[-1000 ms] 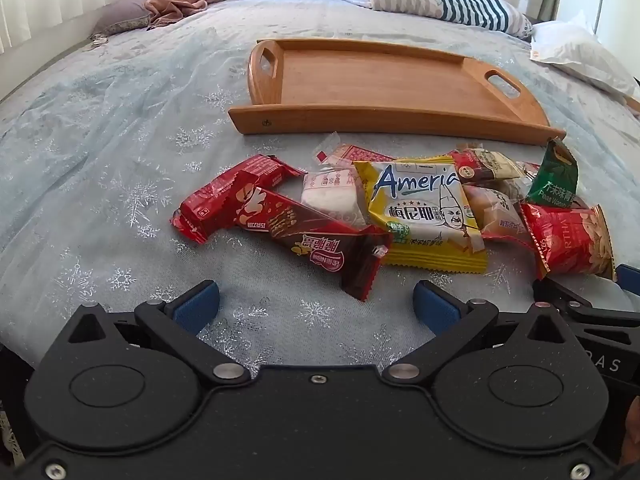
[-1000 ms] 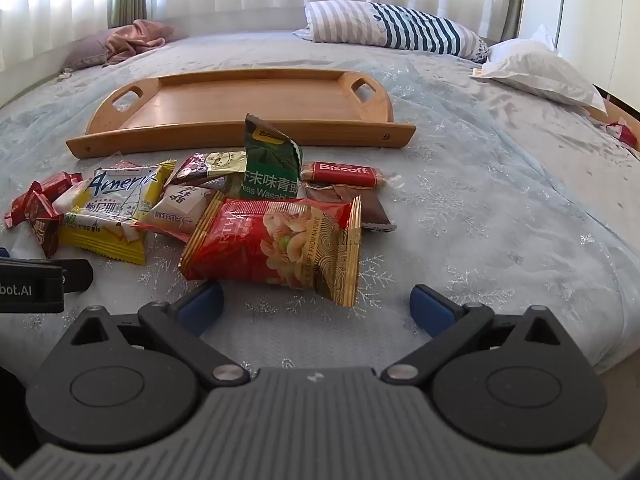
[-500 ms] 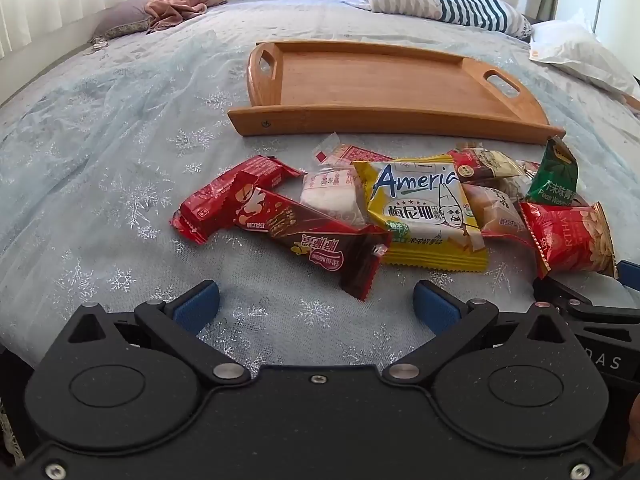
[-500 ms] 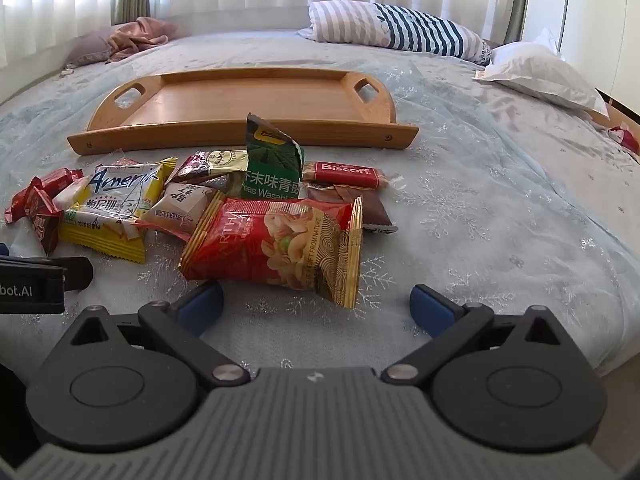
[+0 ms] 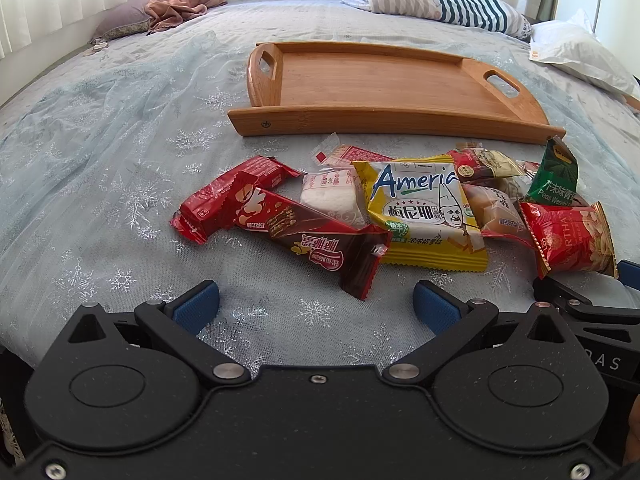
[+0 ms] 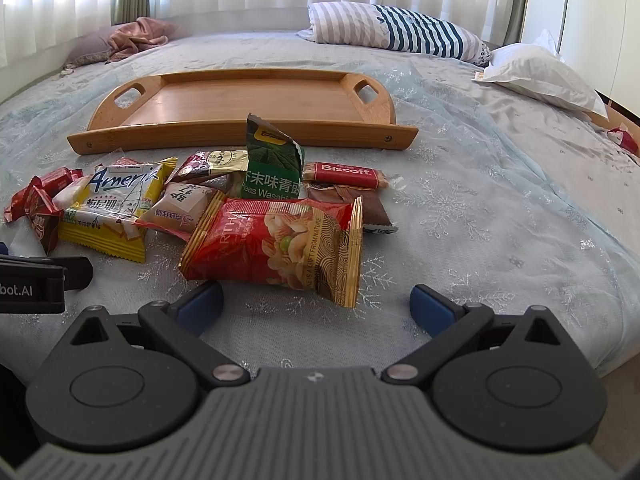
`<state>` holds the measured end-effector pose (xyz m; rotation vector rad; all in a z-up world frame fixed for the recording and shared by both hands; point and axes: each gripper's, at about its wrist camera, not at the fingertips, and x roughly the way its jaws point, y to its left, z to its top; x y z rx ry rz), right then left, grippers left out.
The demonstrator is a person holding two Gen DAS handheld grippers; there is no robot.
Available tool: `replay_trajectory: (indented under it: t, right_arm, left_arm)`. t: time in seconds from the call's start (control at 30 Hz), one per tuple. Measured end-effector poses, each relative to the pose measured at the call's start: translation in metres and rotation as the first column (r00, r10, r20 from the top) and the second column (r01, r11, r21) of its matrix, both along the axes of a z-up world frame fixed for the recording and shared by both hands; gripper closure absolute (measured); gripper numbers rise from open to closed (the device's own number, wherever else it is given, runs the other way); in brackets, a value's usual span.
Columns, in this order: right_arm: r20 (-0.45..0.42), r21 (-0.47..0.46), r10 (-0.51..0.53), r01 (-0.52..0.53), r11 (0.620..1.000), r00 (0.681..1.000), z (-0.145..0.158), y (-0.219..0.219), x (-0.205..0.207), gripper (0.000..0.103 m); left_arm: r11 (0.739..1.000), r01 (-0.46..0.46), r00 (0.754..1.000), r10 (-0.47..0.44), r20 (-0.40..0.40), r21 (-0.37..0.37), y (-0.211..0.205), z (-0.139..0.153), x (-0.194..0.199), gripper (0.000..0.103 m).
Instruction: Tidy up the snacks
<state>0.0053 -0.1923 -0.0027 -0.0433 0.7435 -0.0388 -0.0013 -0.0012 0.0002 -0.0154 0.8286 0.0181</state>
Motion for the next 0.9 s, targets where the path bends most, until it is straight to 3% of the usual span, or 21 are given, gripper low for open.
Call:
replay_trajectory:
  t: [0.9]
  right_arm:
    - [0.004,-0.007,0.002,-0.002,1.000,1.000,-0.0001,0.0007,-0.0013,0.000]
  left_arm:
    - [1.000,0.000,1.000,0.000,0.002,0.002,-0.0006,0.0002,-0.0008,0.000]
